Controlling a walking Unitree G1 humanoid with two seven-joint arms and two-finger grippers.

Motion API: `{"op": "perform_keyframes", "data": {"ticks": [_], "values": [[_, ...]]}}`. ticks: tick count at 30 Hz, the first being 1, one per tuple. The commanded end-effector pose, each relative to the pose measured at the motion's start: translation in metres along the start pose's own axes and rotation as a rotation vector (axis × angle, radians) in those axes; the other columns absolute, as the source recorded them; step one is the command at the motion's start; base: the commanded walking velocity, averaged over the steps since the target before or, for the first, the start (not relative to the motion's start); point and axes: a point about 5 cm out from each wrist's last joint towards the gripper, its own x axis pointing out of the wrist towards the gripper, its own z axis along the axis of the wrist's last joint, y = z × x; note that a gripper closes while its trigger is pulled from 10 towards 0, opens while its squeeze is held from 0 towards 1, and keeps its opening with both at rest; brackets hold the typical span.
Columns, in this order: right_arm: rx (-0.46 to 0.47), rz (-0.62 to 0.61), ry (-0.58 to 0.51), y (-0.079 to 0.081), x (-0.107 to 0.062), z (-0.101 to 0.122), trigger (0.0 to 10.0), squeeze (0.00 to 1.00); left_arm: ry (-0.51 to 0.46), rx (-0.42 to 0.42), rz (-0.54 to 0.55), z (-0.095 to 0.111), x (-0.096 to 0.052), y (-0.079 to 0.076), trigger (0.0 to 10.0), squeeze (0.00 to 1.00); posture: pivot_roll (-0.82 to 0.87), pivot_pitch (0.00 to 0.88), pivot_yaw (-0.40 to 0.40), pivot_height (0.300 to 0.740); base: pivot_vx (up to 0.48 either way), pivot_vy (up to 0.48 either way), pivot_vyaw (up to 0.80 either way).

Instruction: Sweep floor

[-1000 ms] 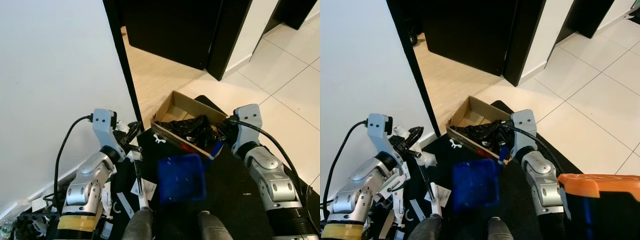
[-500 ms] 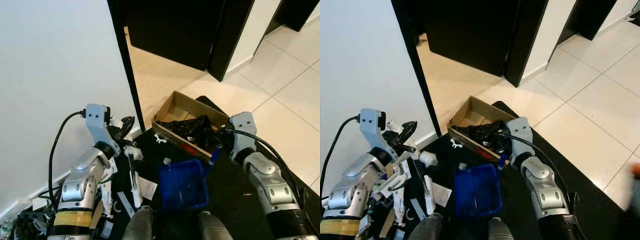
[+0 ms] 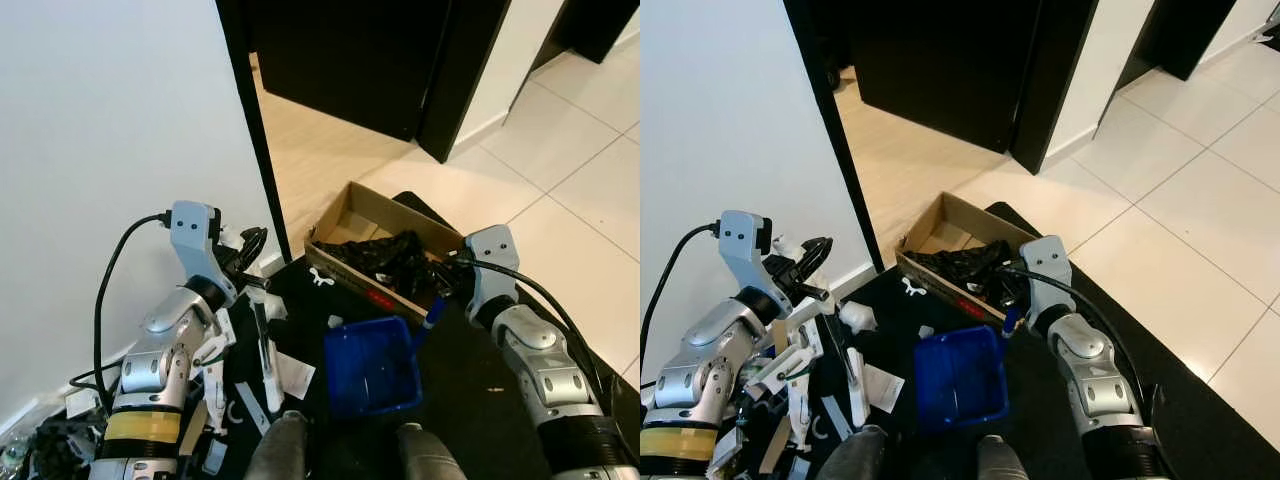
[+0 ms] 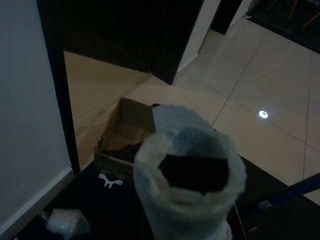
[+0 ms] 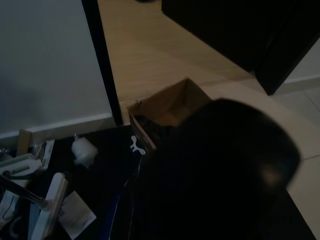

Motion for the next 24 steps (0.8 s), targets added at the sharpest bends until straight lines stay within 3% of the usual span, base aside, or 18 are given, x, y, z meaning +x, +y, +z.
{"op": "perform_keyframes", "data": {"ticks": [1, 20, 24], "values": [[0.015, -0.013, -0.007, -0.001, -0.001, -0.003, 10.0, 0.0, 0.02, 0.033, 0.001, -0.002, -0.003, 0.004, 10.0, 0.0, 0.13, 0.161, 0.04, 0.74, 0.0, 0.0, 0.0], [0.001, -0.008, 0.042, 0.003, 0.004, -0.023, 10.0, 0.0, 0.037, 0.041, 0.003, -0.009, -0.004, 0.006, 10.0, 0.0, 0.14, 0.165, 0.049, 0.74, 0.0, 0.0, 0.0], [-0.041, 0.019, 0.065, 0.005, 0.006, -0.025, 10.0, 0.0, 0.05, 0.076, 0.002, -0.015, -0.008, 0.01, 10.0, 0.0, 0.14, 0.165, 0.053, 0.74, 0.0, 0.0, 0.0]]}}
